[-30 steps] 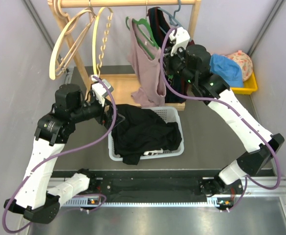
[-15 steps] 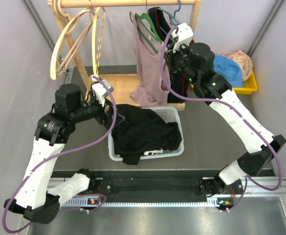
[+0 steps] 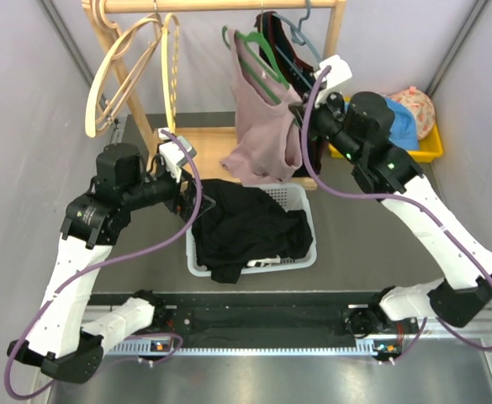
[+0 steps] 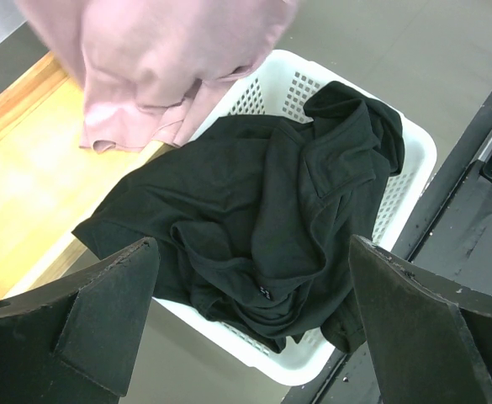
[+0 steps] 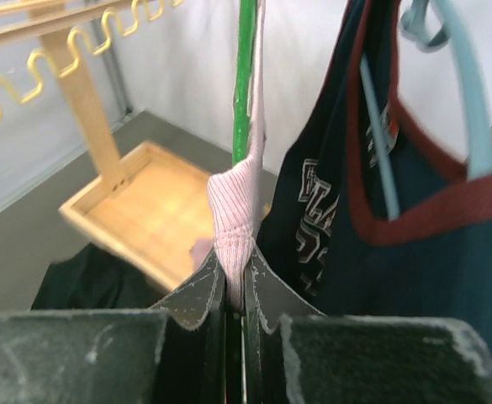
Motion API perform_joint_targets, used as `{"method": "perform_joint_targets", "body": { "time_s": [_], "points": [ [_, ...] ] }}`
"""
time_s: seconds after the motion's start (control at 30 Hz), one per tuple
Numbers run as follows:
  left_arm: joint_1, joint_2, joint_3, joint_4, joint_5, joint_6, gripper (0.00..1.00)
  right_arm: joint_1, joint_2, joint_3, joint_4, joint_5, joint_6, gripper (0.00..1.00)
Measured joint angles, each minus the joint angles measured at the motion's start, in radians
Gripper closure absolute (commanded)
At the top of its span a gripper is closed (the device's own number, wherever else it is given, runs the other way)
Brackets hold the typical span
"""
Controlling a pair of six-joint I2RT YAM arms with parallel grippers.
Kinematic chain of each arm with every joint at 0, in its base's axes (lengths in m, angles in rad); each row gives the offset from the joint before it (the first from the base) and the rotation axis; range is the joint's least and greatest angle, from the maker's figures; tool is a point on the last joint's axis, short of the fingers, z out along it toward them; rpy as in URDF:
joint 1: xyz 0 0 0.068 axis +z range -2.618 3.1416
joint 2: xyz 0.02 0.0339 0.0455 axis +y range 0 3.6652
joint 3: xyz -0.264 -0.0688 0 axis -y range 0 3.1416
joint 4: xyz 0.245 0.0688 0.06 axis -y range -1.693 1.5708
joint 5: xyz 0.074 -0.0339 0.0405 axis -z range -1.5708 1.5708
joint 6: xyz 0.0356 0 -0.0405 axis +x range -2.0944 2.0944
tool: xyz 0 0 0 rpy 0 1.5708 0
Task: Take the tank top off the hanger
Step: Pick up the hanger from the clothesline.
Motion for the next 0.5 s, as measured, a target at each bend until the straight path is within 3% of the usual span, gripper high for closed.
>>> {"method": "perform_joint_targets", "body": {
  "time_s": [0.27, 0.5],
  "points": [
    [0.000, 0.001, 0.002, 0.000, 0.003, 0.000, 0.01, 0.000, -0.212, -0.083, -0.149, -0.085, 0.037, 1.00],
    [0.010, 0.013, 0.033, 0.006, 0.009, -0.003, 0.01, 0.000, -0.332, 0.041, -0.201, -0.144, 0.048, 1.00]
  ]
}}
